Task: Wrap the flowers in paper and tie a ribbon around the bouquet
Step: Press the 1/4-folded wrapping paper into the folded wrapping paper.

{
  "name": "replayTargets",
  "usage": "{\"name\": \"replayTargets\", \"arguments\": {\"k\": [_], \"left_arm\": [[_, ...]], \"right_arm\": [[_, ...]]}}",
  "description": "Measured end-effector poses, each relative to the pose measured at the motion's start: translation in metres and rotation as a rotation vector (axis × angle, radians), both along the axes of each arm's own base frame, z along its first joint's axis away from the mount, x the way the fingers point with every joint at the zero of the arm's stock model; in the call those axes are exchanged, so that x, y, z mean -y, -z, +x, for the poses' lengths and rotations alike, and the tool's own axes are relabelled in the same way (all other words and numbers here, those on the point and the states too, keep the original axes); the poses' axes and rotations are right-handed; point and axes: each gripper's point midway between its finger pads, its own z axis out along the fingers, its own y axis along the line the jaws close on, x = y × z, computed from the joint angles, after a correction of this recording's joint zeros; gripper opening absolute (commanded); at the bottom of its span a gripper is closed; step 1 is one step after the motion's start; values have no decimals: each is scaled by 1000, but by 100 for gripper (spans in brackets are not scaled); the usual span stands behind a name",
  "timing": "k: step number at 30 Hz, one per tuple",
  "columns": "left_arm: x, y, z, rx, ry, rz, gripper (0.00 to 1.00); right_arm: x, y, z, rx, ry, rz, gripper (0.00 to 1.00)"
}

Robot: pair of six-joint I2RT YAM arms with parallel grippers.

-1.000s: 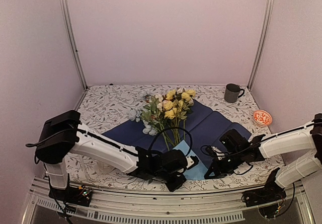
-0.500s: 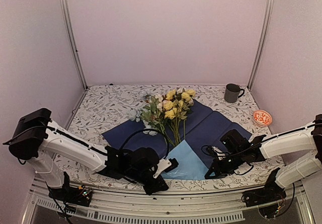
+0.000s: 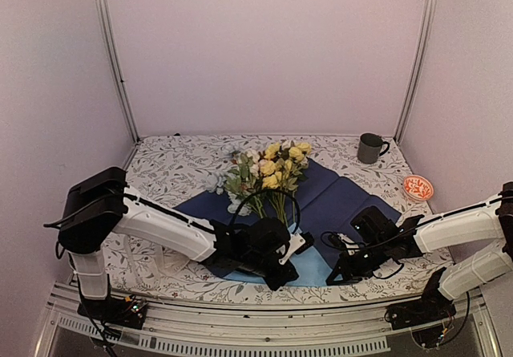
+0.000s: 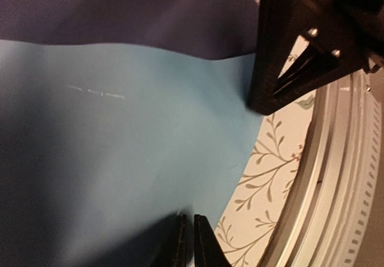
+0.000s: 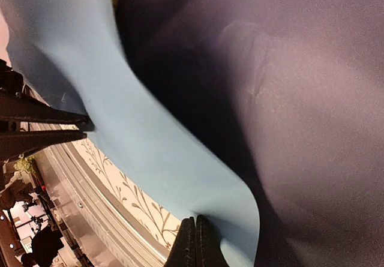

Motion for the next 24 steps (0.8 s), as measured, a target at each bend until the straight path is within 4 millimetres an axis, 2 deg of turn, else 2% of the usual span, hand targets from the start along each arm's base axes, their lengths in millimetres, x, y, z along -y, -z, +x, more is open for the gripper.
{"name": "replayTargets", "arguments": {"k": [4, 7, 13, 24], "left_arm": [[-14, 6, -2, -12, -22, 5, 6], [-40, 14, -5, -27, -54, 33, 6], [-78, 15, -10, -54, -129, 42, 6], [-132, 16, -14, -112, -290, 40, 7]], "right_arm": [[0, 0, 0, -2, 2, 0, 0], [0, 0, 0, -3, 2, 0, 0], [0, 0, 0, -3, 3, 0, 0], [0, 0, 0, -3, 2, 1, 0]]}}
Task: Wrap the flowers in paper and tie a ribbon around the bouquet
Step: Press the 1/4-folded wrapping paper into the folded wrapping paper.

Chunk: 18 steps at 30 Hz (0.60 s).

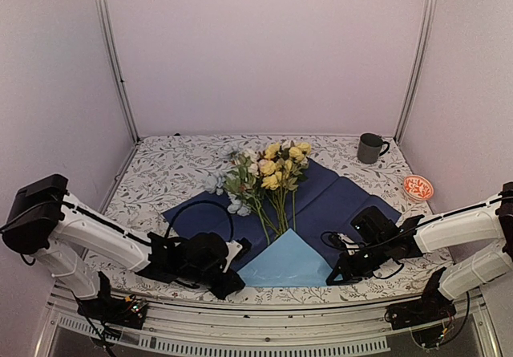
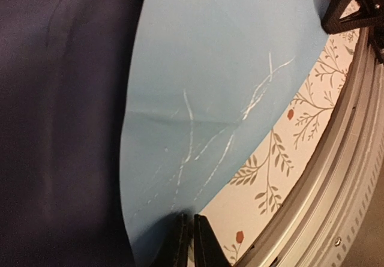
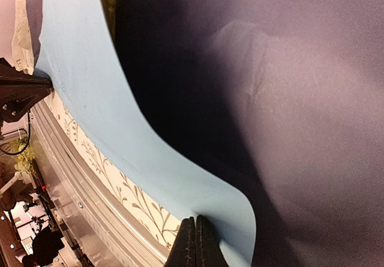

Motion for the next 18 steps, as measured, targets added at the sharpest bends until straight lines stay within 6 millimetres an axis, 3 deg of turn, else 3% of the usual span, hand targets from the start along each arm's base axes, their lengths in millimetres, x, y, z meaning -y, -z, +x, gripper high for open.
{"name": "replayTargets", "arguments": {"k": [14, 18], "left_arm": [[-102, -4, -2, -96, -348, 36, 7], [-100, -32, 8, -21, -346, 15, 8]], "right_arm": [[0, 0, 0, 1, 0, 0, 0], [0, 0, 0, 1, 0, 0, 0]]}}
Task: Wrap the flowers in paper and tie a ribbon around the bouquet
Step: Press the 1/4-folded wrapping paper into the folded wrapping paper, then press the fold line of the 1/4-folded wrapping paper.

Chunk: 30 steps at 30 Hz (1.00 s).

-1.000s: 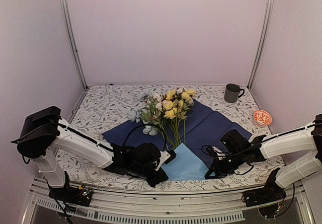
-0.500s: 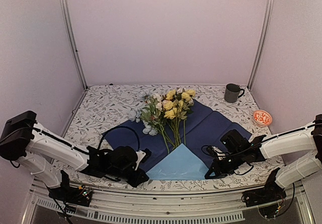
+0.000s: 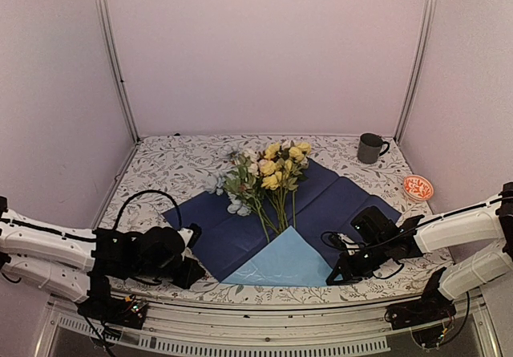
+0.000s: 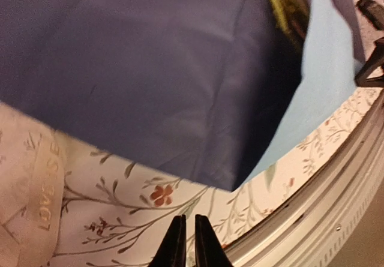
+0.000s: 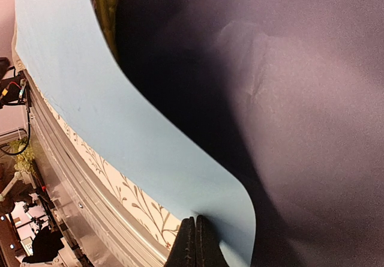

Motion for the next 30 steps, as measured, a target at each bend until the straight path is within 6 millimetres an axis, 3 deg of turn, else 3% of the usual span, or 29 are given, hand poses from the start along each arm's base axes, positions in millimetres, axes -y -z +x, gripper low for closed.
{"name": "replayTargets", "arguments": {"k": [2, 6, 10, 14, 19, 30], "left_arm": [[25, -37, 12, 81, 36, -60, 9], [64, -61, 22, 152, 122, -86, 9], [107, -35, 20, 152, 257, 5, 9], [133, 4, 15, 128, 363, 111, 8], [132, 31, 19, 101, 374, 183, 7], [113, 32, 7, 42, 328, 99, 7]], "right_arm": [[0, 0, 0, 0, 1, -1, 0], [1, 0, 0, -1, 1, -4, 0], [1, 0, 1, 1, 4, -11, 0], [2, -1, 1, 1, 7, -19, 0], [4, -1, 2, 3, 13, -29, 0], [30, -3, 0, -4, 77, -163, 4]]}}
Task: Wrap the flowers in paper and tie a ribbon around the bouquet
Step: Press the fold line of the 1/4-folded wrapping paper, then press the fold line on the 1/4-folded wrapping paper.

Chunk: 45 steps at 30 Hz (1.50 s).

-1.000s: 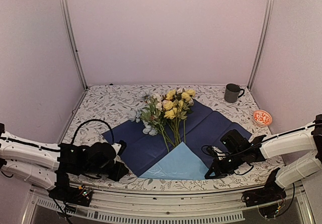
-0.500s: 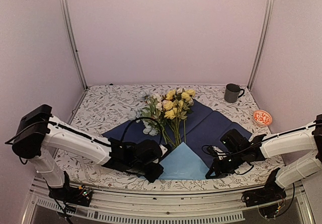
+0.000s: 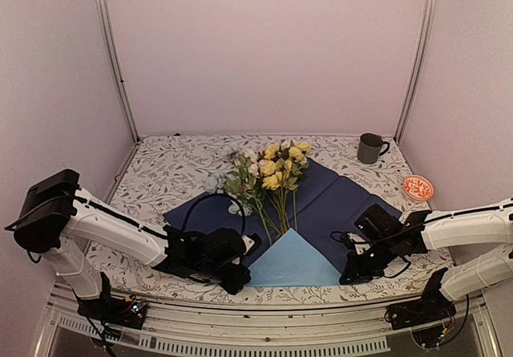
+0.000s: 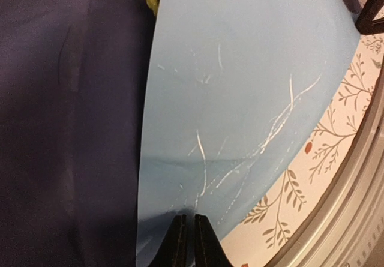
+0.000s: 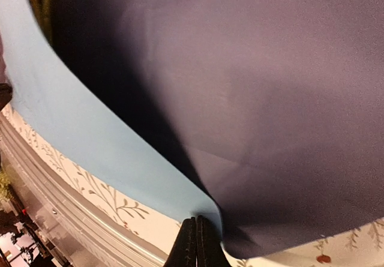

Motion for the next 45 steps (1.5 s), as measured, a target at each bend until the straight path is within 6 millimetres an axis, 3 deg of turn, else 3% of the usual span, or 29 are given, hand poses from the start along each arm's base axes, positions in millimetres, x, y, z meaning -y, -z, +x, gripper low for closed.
{"name": "replayTargets", "arguments": {"k": [5, 10, 14, 18, 24, 27, 29, 33, 45], "left_arm": [[-1, 0, -2, -17, -13, -22, 7], [0, 0, -3, -25, -16, -27, 7], [0, 0, -3, -26, -17, -28, 7], [0, 0, -3, -26, -18, -29, 7], [0, 0, -3, -26, -19, -30, 7], [-1, 0, -4, -25, -19, -34, 7], [-1, 0, -4, -23, -19, -40, 7], [-1, 0, -3, -18, -20, -52, 7], [-2, 0, -4, -3, -1, -61, 7]], "right_arm": [[20, -7, -4, -29, 21, -127, 5], [26, -43, 11, 38, 48, -172, 4], [9, -70, 22, 104, 22, -135, 1], [-40, -84, 13, 141, -115, -32, 0], [-132, -58, 5, 90, -306, 25, 0], [-169, -44, 9, 73, -367, 23, 0], [-182, -32, 10, 61, -393, 18, 0], [-176, -8, 4, 9, -409, -40, 0], [-163, 0, -2, -4, -399, -44, 0]]}}
